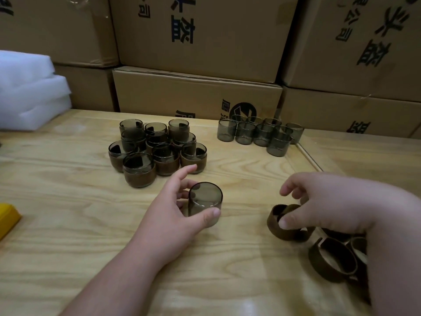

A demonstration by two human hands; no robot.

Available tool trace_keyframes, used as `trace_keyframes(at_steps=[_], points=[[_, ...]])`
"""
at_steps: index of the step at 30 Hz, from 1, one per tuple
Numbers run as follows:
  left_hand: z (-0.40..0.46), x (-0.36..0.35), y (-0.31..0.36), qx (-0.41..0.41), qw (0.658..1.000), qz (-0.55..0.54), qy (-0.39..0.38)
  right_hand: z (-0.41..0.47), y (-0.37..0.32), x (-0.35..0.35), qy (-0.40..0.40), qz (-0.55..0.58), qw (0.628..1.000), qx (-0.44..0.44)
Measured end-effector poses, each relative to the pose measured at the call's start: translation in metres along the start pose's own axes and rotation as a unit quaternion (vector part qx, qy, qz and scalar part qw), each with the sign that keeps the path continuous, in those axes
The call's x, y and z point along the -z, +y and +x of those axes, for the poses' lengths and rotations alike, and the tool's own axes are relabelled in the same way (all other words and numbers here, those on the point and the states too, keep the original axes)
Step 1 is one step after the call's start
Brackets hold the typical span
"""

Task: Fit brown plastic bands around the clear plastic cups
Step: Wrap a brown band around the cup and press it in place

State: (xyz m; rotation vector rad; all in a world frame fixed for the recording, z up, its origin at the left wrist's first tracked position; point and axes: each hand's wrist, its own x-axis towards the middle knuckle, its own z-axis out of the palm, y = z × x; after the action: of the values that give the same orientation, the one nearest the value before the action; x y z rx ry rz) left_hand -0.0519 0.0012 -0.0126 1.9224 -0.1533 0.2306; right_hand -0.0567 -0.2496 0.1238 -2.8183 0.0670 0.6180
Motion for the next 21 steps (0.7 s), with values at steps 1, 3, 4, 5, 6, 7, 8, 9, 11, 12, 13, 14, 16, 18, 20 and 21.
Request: trace_keyframes(at_steps=[1,3,4,5,6,7,8,9,11,12,13,14,16,18,20,21], points=[[0.0,0.0,0.0,0.003,1.0,0.012,-0.002,0.003,0.001,-0.002,-0.001,-0.007,1.0,-0.007],[-0.002,0.0,0.001,0.01,0.999,0.041,-0.009,0.009,0.003,-0.004,0.002,-0.018,1.0,-0.015],[-0.002,-0.001,0.001,0.015,0.998,0.063,-0.01,0.011,0.005,-0.004,0.0,-0.018,1.0,-0.019],[-0.003,-0.002,0.001,0.021,0.995,0.096,-0.011,0.012,0.006,-0.004,-0.003,-0.016,1.0,-0.022],[-0.004,-0.003,0.001,0.029,0.99,0.136,-0.009,0.013,0.007,-0.004,-0.005,-0.013,1.0,-0.025],[-0.004,-0.003,0.001,0.035,0.985,0.171,-0.008,0.014,0.009,-0.004,-0.005,-0.012,1.0,-0.026],[-0.004,-0.003,0.001,0.036,0.981,0.192,-0.008,0.014,0.011,-0.003,-0.004,-0.01,1.0,-0.027],[-0.005,-0.003,0.001,0.032,0.979,0.201,-0.011,0.015,0.012,-0.003,-0.003,-0.008,1.0,-0.027],[-0.004,-0.002,0.001,0.025,0.979,0.199,-0.018,0.015,0.016,-0.002,0.004,0.0,1.0,-0.023],[-0.003,-0.002,0.001,0.022,0.98,0.195,-0.019,0.014,0.017,-0.001,0.011,0.006,1.0,-0.019],[-0.003,-0.002,0.001,0.021,0.981,0.191,-0.018,0.014,0.018,0.001,0.023,0.014,1.0,-0.014],[-0.003,-0.002,0.002,0.021,0.982,0.187,-0.017,0.013,0.019,0.002,0.037,0.021,0.999,-0.008],[-0.003,-0.002,0.003,0.027,0.984,0.177,-0.016,0.013,0.019,0.004,0.06,0.031,0.998,0.002],[-0.004,-0.002,0.005,0.031,0.985,0.168,-0.015,0.013,0.017,0.003,0.055,0.038,0.998,0.008],[-0.004,-0.001,0.007,0.033,0.985,0.168,-0.017,0.012,0.015,0.002,0.033,0.041,0.999,0.009],[-0.004,-0.001,0.008,0.034,0.985,0.169,-0.017,0.011,0.014,0.002,0.024,0.043,0.999,0.009]])
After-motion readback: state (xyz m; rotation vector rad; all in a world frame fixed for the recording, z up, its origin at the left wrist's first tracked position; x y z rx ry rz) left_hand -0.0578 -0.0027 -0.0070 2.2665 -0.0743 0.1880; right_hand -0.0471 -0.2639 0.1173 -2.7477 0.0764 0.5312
